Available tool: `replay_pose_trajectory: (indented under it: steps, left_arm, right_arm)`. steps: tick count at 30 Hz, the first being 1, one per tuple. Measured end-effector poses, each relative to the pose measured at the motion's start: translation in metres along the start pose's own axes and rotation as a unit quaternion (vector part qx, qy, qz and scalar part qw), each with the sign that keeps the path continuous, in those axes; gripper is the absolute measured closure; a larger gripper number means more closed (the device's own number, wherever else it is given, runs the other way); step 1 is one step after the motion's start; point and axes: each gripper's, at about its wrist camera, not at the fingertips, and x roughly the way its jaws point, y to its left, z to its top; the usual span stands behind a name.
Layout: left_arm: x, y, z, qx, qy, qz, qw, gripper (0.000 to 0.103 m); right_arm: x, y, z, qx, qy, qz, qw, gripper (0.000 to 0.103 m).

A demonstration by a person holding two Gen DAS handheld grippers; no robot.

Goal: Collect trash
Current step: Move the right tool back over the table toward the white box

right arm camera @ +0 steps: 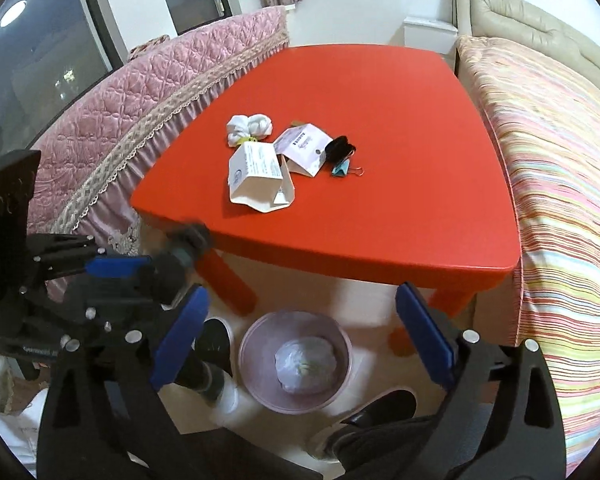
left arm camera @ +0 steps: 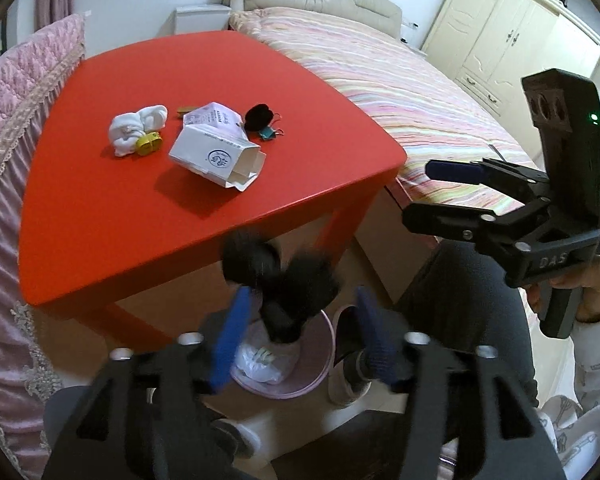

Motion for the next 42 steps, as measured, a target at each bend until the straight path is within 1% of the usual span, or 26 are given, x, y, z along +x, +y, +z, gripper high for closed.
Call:
replay_pose_trajectory:
  steps: [1,2,4,6,8,10,21,26,30,35,38,42]
  left_arm:
    - [0.0,0.001,0.0,-0.003,-0.001,0.005,1.0,0.024]
    - [0.0,0.003,0.0,-0.007,-0.004,0.006,0.9999,0.019]
    - [-0.002,0.005,0.0,-0.009,-0.008,0.012,0.9999,0.016]
    - [-0.003,0.008,0.0,-0.015,-0.014,0.025,0.9995,0.01]
    - [-0.004,0.012,0.0,-0.021,-0.017,0.031,0.9992,0.008]
    - [-0.004,0.015,0.0,-0.023,-0.017,0.041,0.9987,0.008]
    - [-0.01,0.03,0.003,-0.042,-0.032,0.059,0.9969,0.008]
    - [-0.013,0.035,0.007,-0.039,-0.04,0.065,0.9963,0.008]
    - [-0.017,0.041,0.01,-0.043,-0.044,0.07,0.9956,0.008]
    - [-0.023,0.049,0.012,-0.048,-0.053,0.078,0.9944,0.008]
    - [-0.026,0.052,0.012,-0.052,-0.056,0.081,0.9937,0.008]
    - [-0.029,0.056,0.009,-0.058,-0.058,0.085,0.993,0.008]
  right_arm:
    - [0.0,-0.001,0.0,0.001,0.0,0.001,1.0,0.009]
    - [0.0,-0.001,0.0,0.002,-0.001,0.003,1.0,0.008]
    - [0.0,-0.001,-0.001,0.002,-0.002,0.007,1.0,0.008]
    - [0.0,0.0,-0.001,0.003,-0.003,0.012,1.0,0.007]
    - [0.001,0.001,-0.001,0.005,-0.003,0.016,1.0,0.006]
    - [0.002,0.003,-0.001,0.004,-0.002,0.02,1.0,0.006]
    - [0.008,0.009,0.003,0.001,0.005,0.031,1.0,0.005]
    - [0.015,0.011,0.015,-0.004,0.013,0.032,0.999,0.005]
    - [0.021,0.017,0.032,-0.018,0.015,0.036,0.999,0.005]
    - [0.035,0.029,0.06,-0.052,0.024,0.036,0.998,0.005]
    - [0.05,0.036,0.082,-0.075,0.037,0.03,0.996,0.005]
    - [0.073,0.04,0.101,-0.092,0.063,0.031,0.993,0.005]
